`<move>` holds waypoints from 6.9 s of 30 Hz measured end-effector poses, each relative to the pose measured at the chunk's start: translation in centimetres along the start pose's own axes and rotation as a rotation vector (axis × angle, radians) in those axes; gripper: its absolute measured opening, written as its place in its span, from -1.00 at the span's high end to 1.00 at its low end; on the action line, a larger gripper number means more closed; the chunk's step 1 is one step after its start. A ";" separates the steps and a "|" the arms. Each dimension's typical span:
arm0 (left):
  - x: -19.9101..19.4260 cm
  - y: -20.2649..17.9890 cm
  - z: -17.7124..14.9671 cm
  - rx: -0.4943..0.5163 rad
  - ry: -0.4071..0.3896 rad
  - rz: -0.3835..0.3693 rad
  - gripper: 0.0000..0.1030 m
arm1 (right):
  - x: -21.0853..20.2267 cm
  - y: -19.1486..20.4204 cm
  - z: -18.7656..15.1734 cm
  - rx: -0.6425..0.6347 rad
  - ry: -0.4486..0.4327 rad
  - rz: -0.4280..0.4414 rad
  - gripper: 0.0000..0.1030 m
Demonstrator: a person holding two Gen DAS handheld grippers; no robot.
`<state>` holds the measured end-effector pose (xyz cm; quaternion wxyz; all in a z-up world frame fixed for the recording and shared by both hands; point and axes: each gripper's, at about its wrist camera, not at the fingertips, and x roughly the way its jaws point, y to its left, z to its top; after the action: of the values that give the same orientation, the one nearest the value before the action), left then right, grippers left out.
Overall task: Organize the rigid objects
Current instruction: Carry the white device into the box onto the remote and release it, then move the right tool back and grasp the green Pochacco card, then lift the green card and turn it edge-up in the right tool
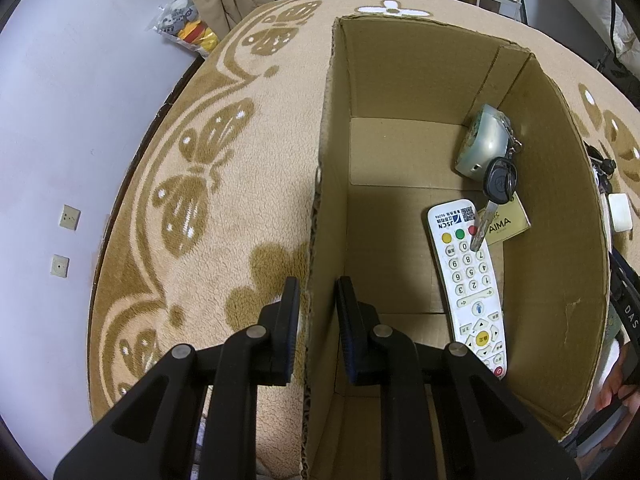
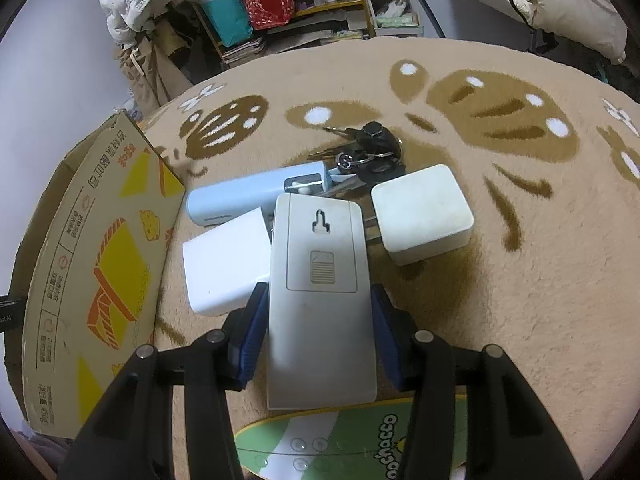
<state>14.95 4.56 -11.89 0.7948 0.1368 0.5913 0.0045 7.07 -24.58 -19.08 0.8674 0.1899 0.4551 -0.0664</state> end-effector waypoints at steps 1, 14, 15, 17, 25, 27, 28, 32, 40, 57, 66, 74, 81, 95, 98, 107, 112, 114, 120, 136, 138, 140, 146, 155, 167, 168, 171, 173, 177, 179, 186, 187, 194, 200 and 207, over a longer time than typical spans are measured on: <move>0.0 0.0 0.0 -0.002 0.000 -0.003 0.63 | -0.1 0.0 0.0 0.000 -0.002 -0.001 -0.03; 0.0 0.1 0.0 -0.002 0.000 -0.003 0.63 | -3.1 1.8 0.7 -0.065 -0.105 0.014 -0.03; 0.0 0.1 0.0 -0.001 0.001 -0.003 0.63 | -3.2 2.1 0.8 -0.071 -0.106 0.020 -0.03; 0.0 0.1 0.0 -0.002 0.001 -0.003 0.63 | -3.4 2.7 1.0 -0.080 -0.109 0.026 -0.03; 0.0 0.1 0.0 -0.002 0.001 -0.003 0.63 | -3.9 5.2 2.3 -0.108 -0.125 0.067 -0.03; 0.0 0.0 0.0 0.001 0.001 0.000 0.63 | -4.1 6.1 2.8 -0.123 -0.132 0.076 -0.03; 0.0 0.0 0.0 0.001 0.002 0.002 0.63 | -4.2 6.5 2.9 -0.128 -0.136 0.079 -0.03; 0.0 0.0 0.0 0.001 0.002 0.001 0.63 | -4.8 8.5 4.1 -0.159 -0.160 0.097 -0.03; 0.1 0.1 0.1 -0.007 0.004 -0.009 0.63 | -6.0 12.8 5.7 -0.223 -0.200 0.136 -0.03; 0.0 0.0 -0.1 -0.010 0.006 -0.010 0.63 | -5.0 17.9 4.8 -0.338 -0.152 0.185 -0.03; -0.1 0.0 0.0 -0.010 0.007 -0.013 0.63 | -3.6 18.7 4.2 -0.372 -0.113 0.154 -0.03; 0.0 0.0 0.1 -0.007 0.006 -0.011 0.62 | -3.3 18.7 3.3 -0.413 -0.118 0.143 0.10; 0.0 0.0 0.1 -0.013 0.005 -0.012 0.63 | -4.3 19.0 3.0 -0.432 -0.159 0.126 0.10; 0.0 0.0 0.0 -0.015 0.005 -0.008 0.62 | -6.1 14.9 4.4 -0.310 -0.167 0.032 -0.59; 0.0 -0.1 0.0 -0.012 0.005 -0.005 0.62 | -6.1 13.5 4.6 -0.279 -0.154 0.019 -0.60; -0.1 -0.1 0.1 -0.012 0.005 0.003 0.61 | -6.9 9.6 3.8 -0.200 -0.177 -0.083 -0.87; -0.1 -0.1 0.1 -0.013 0.000 0.005 0.60 | -7.0 7.4 2.7 -0.138 -0.155 -0.103 -0.87; -0.2 -0.1 0.1 -0.011 -0.001 0.007 0.60 | -6.7 6.4 2.2 -0.112 -0.136 -0.107 -0.87; -0.2 -0.1 0.0 -0.018 0.000 0.000 0.61 | -5.7 3.7 0.3 -0.050 -0.077 -0.159 -0.87; -0.2 -0.1 0.0 -0.013 0.001 0.006 0.61 | -5.1 0.5 -3.2 0.095 0.055 -0.281 -0.87; -0.2 -0.1 -0.1 -0.011 0.000 0.008 0.61 | -4.9 0.1 -3.5 0.130 0.075 -0.296 -0.87; -0.2 0.0 -0.1 -0.011 0.000 0.008 0.61 | -4.5 0.0 -3.8 0.134 0.097 -0.318 -0.87; -0.2 -0.1 -0.1 -0.008 0.000 0.013 0.61 | -3.7 -0.2 -4.2 0.151 0.144 -0.313 -0.87; -0.2 -0.1 -0.1 -0.006 0.000 0.018 0.60 | -2.5 -0.4 -4.9 0.196 0.172 -0.254 -0.87; -0.3 0.0 -0.1 -0.008 0.001 0.015 0.60 | -1.7 -0.1 -4.0 0.176 0.132 -0.245 -0.94; -0.3 0.1 -0.1 -0.008 0.001 0.015 0.60 | -1.6 0.0 -3.9 0.171 0.134 -0.248 -0.96; -0.3 0.0 -0.1 -0.008 0.001 0.015 0.60 | -1.2 0.4 -3.9 0.146 0.153 -0.263 -1.00; -0.3 0.0 -0.1 -0.008 0.001 0.016 0.60 | -0.6 0.9 -3.9 0.121 0.187 -0.286 -1.00; -0.2 0.1 -0.1 -0.008 0.001 0.014 0.60 | 0.2 2.0 -4.0 0.076 0.206 -0.341 -1.00; -0.2 0.0 -0.1 -0.008 0.001 0.015 0.60 | 0.3 2.3 -4.0 0.077 0.209 -0.349 -1.00; -0.2 0.0 0.0 -0.010 0.002 0.012 0.60 | -0.2 3.2 -4.4 0.076 0.195 -0.329 -0.49; -0.2 -0.1 0.0 -0.010 0.002 0.012 0.60 | -0.3 3.4 -4.4 0.072 0.186 -0.326 -0.45; -0.2 -0.1 0.0 -0.012 0.002 0.009 0.60 | -1.3 2.9 -3.9 0.143 0.125 -0.283 -0.05; -0.2 0.0 0.0 -0.015 0.002 0.006 0.60 | -2.2 2.0 -3.8 0.165 0.103 -0.256 0.41; -0.2 -0.1 -0.1 -0.011 0.001 0.009 0.60 | -2.8 -0.5 -4.0 0.234 0.092 -0.203 0.72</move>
<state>14.75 4.47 -11.76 0.7951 0.1350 0.5912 0.0115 2.25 -23.66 -19.02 0.8064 0.2453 0.5005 -0.1975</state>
